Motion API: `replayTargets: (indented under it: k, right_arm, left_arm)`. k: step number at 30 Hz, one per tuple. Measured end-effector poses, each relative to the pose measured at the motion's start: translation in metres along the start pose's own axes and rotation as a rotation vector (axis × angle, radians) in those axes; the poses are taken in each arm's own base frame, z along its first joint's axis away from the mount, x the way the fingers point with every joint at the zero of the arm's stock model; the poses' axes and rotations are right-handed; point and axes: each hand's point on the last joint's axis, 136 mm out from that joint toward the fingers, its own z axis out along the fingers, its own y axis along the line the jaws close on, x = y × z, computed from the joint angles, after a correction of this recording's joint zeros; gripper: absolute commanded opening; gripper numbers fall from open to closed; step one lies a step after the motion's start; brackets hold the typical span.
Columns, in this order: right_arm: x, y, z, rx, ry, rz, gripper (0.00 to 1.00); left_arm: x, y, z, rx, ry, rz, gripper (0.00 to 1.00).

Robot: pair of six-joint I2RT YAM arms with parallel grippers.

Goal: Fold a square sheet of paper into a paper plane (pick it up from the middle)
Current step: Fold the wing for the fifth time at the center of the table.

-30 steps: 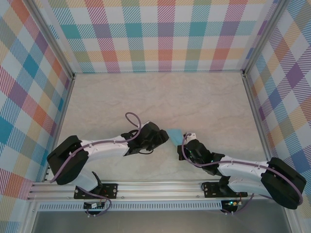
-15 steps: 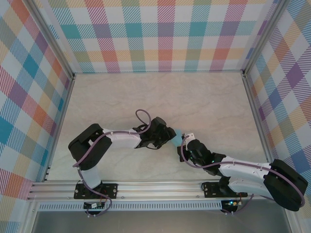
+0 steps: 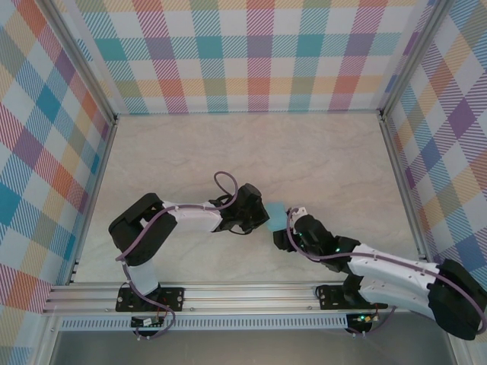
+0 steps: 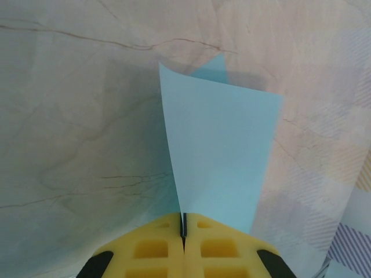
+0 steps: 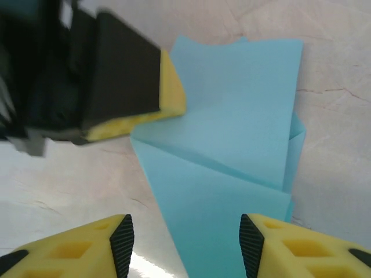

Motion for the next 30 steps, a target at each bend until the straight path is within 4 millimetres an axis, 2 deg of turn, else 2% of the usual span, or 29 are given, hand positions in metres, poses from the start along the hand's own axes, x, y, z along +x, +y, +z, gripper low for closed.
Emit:
replayTargets:
  k: [3,6,8,12,15,19,25,30]
  right_arm:
    - [-0.027,-0.013,-0.008,0.009,0.003,0.147,0.40]
    - [-0.035,-0.030,-0.002,0.018,0.088,0.286,0.42]
    - [-0.027,-0.034,0.008,0.016,0.181,0.339,0.41]
    - [-0.003,-0.029,0.019,0.000,0.352,0.398,0.37]
    - [0.001,-0.028,0.022,0.010,0.407,0.419,0.43]
    - [0.002,-0.033,0.025,0.059,0.440,0.429,0.45]
    - [0.025,-0.044,0.034,0.114,0.526,0.449,0.29]
    - [0.031,-0.046,0.037,0.121,0.553,0.463,0.26]
  left_arm:
    - [0.001,0.005,0.000,-0.020,0.001,0.019,0.00]
    - [0.001,0.005,0.000,-0.023,0.003,0.039,0.00]
    - [0.000,0.003,0.000,-0.019,0.003,0.049,0.00]
    - [0.000,0.000,-0.001,-0.012,0.001,0.063,0.01]
    - [0.000,0.000,-0.001,-0.012,0.003,0.071,0.01]
    - [0.001,0.000,-0.001,-0.010,0.008,0.075,0.01]
    - [-0.001,-0.012,-0.003,0.006,0.010,0.085,0.01]
    - [-0.001,-0.014,-0.003,0.007,0.010,0.103,0.02]
